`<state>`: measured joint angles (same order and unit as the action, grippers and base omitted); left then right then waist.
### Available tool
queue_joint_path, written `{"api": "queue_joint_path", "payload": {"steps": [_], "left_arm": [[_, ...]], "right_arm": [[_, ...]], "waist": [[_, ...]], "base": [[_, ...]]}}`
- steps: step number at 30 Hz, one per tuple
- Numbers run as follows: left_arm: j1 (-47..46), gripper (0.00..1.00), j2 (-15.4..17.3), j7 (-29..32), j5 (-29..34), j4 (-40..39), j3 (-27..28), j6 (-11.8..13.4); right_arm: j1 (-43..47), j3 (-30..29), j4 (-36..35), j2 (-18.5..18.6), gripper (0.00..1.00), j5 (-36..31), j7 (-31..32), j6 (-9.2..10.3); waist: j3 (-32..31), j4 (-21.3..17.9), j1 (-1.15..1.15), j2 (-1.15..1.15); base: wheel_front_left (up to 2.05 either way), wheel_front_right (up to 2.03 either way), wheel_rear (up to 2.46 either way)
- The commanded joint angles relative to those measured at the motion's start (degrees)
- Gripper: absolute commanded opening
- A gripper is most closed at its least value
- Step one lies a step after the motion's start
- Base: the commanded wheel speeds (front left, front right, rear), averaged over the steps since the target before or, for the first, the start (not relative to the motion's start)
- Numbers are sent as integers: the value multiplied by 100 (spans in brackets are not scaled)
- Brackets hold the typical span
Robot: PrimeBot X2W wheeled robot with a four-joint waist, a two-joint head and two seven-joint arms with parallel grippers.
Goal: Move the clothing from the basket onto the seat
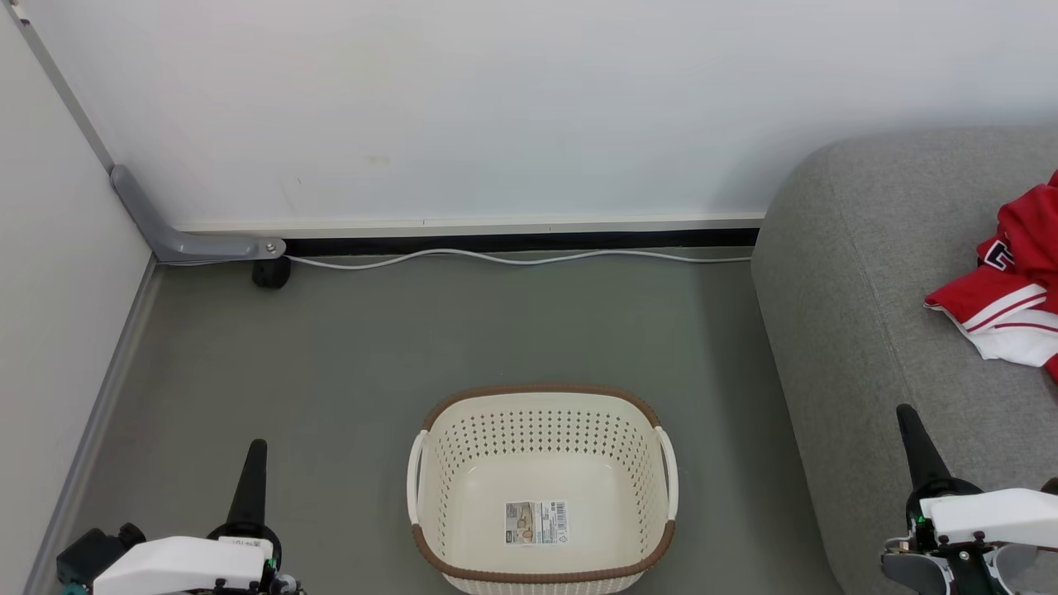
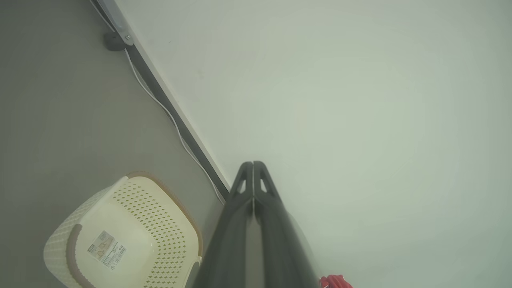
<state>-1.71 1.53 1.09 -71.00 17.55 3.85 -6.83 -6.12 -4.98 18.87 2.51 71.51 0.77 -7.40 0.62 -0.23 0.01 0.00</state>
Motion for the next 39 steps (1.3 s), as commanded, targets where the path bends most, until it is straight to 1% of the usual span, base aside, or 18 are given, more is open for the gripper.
{"api": "queue_joint_path", "payload": {"steps": [1,4,30,39], "left_arm": [[-334,0,103,41,-188,-181,161,-44],[-342,0,105,74,-316,-193,168,-45],[-446,0,134,529,-2071,-345,265,-65],[-449,0,134,540,-2116,-349,268,-66]], "right_arm": [[-84,61,-214,56,0,204,84,-7],[-78,47,-232,55,0,327,117,-7],[-8,-151,-478,37,0,2021,562,-9],[-6,-155,-484,37,0,2065,573,-9]], "waist": [[-2,1,0,0],[-5,3,0,0],[-44,23,0,0],[-45,23,0,0]], "base": [[0,0,0],[0,0,0],[0,0,0],[0,0,0]]}}
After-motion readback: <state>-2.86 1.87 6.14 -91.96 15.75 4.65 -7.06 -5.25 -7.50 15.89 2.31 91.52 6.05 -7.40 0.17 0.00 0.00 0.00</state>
